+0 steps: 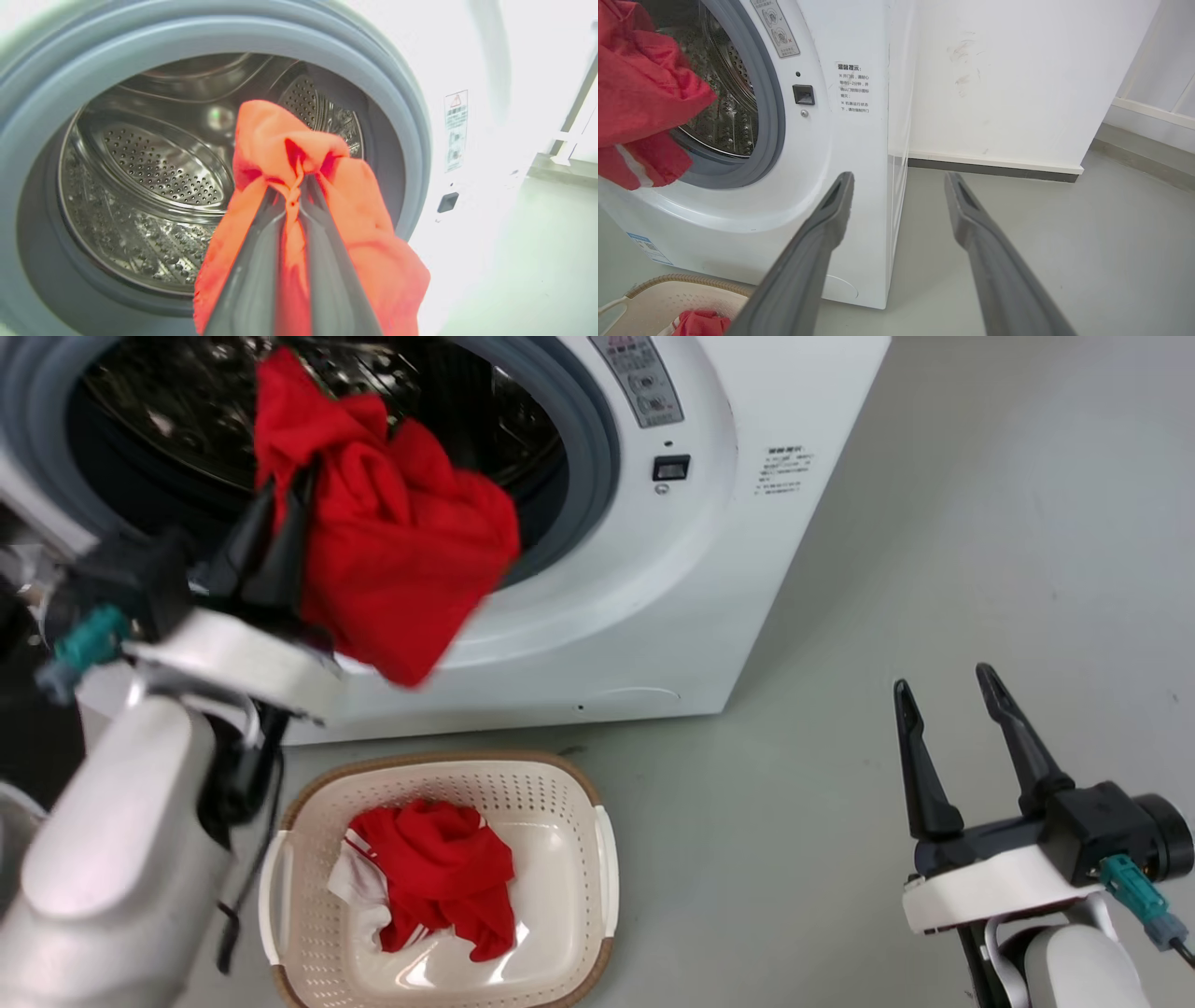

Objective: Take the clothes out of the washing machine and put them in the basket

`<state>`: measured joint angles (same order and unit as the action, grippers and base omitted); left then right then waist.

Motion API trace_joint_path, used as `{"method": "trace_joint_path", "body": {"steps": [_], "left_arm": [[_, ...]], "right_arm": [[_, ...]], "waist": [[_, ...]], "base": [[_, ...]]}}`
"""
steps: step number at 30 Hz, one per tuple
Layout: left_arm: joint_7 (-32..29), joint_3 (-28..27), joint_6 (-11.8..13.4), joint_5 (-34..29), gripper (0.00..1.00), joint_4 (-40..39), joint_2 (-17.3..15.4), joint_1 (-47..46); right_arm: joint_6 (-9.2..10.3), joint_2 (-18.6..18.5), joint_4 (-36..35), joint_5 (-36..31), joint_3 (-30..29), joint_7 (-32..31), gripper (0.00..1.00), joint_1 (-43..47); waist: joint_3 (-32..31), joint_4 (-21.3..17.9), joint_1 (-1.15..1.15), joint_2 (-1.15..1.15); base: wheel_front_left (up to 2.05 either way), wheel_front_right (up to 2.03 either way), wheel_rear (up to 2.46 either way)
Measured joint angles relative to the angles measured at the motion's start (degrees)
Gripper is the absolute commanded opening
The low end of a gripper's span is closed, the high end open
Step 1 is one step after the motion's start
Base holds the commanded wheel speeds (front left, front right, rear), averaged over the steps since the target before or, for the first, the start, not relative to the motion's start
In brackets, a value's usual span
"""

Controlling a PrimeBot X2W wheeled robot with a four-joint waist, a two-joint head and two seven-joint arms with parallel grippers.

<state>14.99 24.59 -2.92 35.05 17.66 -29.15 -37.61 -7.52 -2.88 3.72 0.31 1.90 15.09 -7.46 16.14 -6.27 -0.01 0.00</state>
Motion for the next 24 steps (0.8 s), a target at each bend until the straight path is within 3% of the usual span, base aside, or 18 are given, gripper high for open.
{"method": "trace_joint_path", "body": {"steps": [5,11,16,24], "left_arm": [[0.08,-0.97,0.26,-1.3,0.0,-8.78,1.99,8.1],[0.05,2.08,-0.21,-1.26,0.0,-10.95,3.7,12.67],[-0.56,4.6,-1.57,-0.32,0.0,-7.22,4.7,14.36],[-0.9,9.13,-3.85,0.92,0.0,7.19,5.93,14.66]], "right_arm": [[0.0,-0.01,0.27,-0.27,-0.51,0.0,1.0,0.83],[0.0,0.02,0.42,-0.87,0.2,0.0,1.0,1.65],[0.0,0.01,0.08,-0.91,0.3,0.0,1.0,1.51],[0.0,-0.01,-0.63,-0.89,0.86,0.0,1.0,-0.87]], "waist": [[-1.78,1.34,0.0,0.0],[-2.14,2.88,0.0,0.0],[-0.76,2.88,0.0,0.0],[3.79,1.26,0.01,0.0]], "base": [[0.0,0.0,0.0],[0.0,0.0,0.0],[0.0,0.0,0.0],[0.0,0.0,0.0]]}}
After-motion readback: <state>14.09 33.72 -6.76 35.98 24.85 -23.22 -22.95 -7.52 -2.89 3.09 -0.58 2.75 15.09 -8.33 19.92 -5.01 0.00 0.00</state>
